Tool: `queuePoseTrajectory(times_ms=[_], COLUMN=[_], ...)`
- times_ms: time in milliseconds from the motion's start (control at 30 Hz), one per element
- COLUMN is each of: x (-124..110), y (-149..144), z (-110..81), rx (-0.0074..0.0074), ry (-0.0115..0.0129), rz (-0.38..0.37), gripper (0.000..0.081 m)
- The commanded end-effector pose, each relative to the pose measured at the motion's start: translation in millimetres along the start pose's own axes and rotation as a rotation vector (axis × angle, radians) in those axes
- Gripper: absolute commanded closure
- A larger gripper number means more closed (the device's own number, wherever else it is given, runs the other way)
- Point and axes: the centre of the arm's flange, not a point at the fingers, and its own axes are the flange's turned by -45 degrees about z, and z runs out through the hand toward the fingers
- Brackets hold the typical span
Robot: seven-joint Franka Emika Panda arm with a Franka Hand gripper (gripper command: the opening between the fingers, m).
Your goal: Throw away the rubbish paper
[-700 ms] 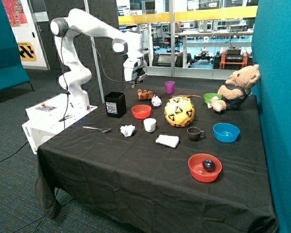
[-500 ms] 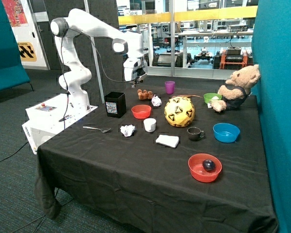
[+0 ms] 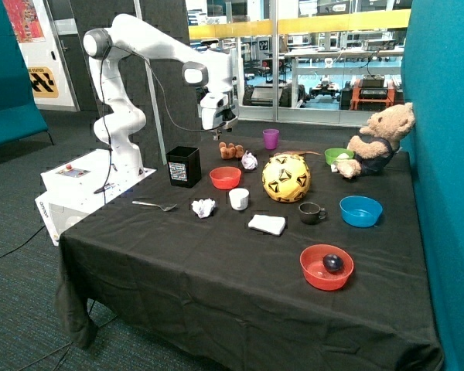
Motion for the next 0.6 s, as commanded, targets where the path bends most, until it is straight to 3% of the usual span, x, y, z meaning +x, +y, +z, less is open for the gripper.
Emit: queuePoseTrajectory(times_ms=[0,567], x=[8.6,34.7], y=[-13.1,-76.3], z=[9.6,33.7], rx=[-0.0026,-0.0025], ry=[-0.0017,-0.0019], rz=[-0.027,-0.155], gripper=[0.0362,0.0148])
